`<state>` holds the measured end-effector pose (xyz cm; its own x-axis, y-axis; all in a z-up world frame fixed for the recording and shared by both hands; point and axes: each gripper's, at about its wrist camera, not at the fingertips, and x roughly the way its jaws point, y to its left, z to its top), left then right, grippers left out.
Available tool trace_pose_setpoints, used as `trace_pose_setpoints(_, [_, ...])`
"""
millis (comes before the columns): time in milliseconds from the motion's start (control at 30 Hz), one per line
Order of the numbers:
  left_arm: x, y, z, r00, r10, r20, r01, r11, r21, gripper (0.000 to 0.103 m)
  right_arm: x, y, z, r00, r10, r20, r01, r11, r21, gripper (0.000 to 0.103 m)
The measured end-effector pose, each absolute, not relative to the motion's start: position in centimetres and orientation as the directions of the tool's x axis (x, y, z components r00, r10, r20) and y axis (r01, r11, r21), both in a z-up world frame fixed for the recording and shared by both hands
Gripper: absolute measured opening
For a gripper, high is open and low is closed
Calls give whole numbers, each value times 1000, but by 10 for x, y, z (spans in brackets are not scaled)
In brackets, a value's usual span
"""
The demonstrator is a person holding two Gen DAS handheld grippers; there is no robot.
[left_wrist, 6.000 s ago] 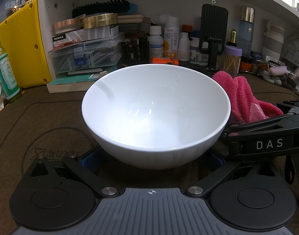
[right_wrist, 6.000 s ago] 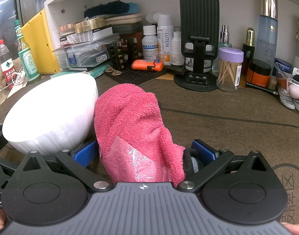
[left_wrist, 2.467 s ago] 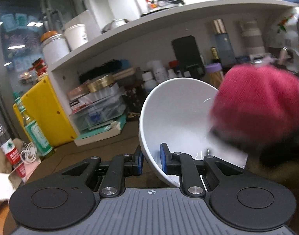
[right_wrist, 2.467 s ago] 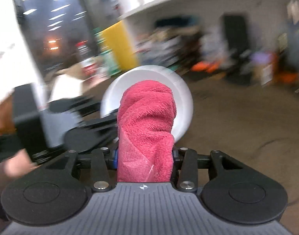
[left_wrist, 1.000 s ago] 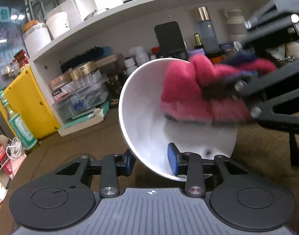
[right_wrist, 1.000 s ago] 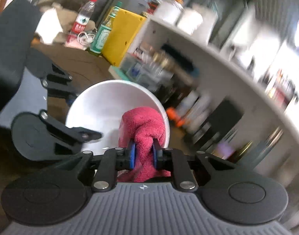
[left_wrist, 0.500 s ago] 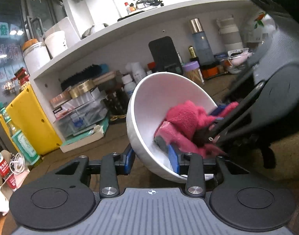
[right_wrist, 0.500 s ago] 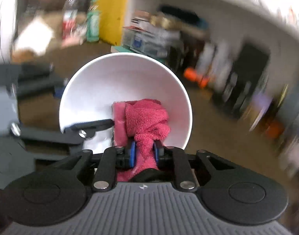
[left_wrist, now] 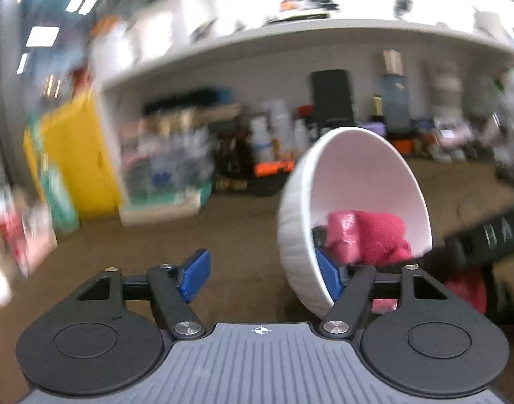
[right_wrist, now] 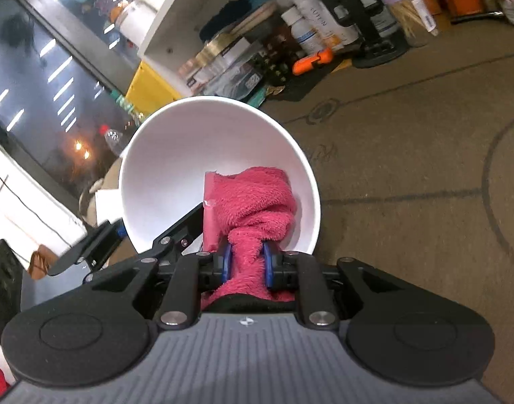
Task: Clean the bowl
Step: 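Wipe the bowl interior with the pink towel in the right gripper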
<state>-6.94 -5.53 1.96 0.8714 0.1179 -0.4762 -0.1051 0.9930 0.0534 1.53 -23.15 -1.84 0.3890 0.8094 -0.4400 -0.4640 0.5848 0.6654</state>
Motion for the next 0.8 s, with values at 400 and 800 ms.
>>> trace_pose_setpoints(400, [-64, -75, 13, 830, 11, -558, 98, 981, 165, 28, -1, -242, -3, 549, 710, -441, -431, 693, 578, 18])
trace_pose_setpoints(800, [-67, -84, 13, 832, 16, -554, 198, 925, 324, 35, -26, -218, 48, 562, 768, -308, -711, 639, 294, 17])
